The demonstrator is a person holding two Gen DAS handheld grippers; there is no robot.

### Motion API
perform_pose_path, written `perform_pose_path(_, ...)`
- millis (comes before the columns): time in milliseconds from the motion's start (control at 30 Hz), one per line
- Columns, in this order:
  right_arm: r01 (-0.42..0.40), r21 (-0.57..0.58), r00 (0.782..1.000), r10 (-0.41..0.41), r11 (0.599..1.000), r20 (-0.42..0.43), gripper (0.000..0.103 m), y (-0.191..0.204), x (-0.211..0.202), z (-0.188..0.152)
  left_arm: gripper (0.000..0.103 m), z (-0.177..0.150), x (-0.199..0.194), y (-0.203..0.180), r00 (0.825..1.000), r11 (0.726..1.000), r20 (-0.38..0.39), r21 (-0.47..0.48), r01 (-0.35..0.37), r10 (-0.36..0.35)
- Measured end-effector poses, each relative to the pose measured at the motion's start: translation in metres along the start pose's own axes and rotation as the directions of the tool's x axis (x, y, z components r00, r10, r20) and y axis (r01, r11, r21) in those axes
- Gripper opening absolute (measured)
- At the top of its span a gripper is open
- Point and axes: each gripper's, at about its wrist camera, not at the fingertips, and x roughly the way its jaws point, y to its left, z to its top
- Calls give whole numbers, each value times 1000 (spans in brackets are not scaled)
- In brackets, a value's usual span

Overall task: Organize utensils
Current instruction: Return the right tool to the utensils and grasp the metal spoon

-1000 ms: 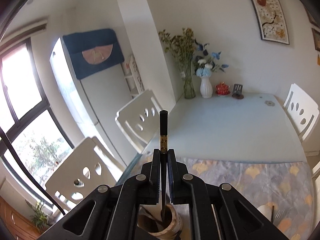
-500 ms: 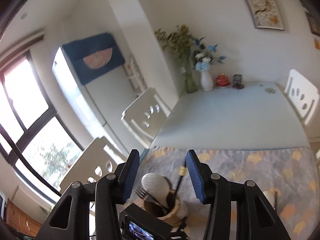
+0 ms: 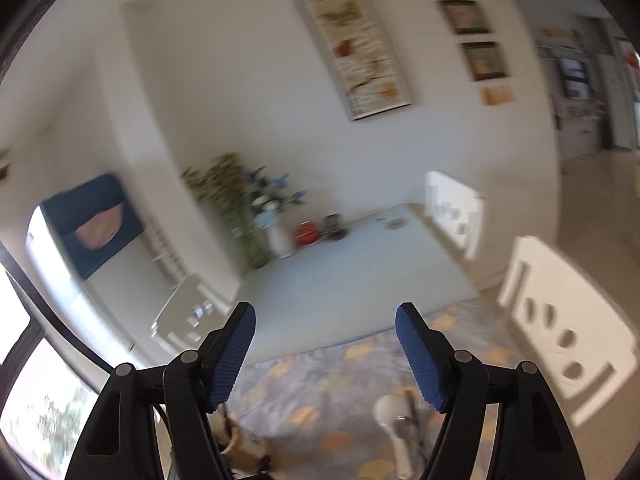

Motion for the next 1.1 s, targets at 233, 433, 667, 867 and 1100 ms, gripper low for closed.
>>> perform_pose_path(233, 117, 69, 991, -112, 991, -71, 85, -54, 9, -17, 101, 2, 4, -3, 1000, 1000, -19, 5, 0, 0)
perform_pose_path(433, 164, -64, 919, -176, 984, -353, 84, -71, 105, -87, 101, 2, 4, -4, 1000, 1000, -17, 9, -4, 4)
perform_pose_path(667, 99, -140, 824, -160, 985, -543, 77, -81, 184, -152, 101, 1, 5, -6, 1000, 1000, -18, 14, -10, 10)
perform_pose_path(867, 48, -186, 798, -150, 981, -584, 76, -82, 218, -178, 101, 4, 9, -10, 1000, 1000, -18, 12, -7, 8)
perform_pose_path(1100, 42, -243, 753, -191, 969, -629, 44, -81, 249, -201, 101, 4, 9, -7, 1000, 1000, -24, 10, -4, 4)
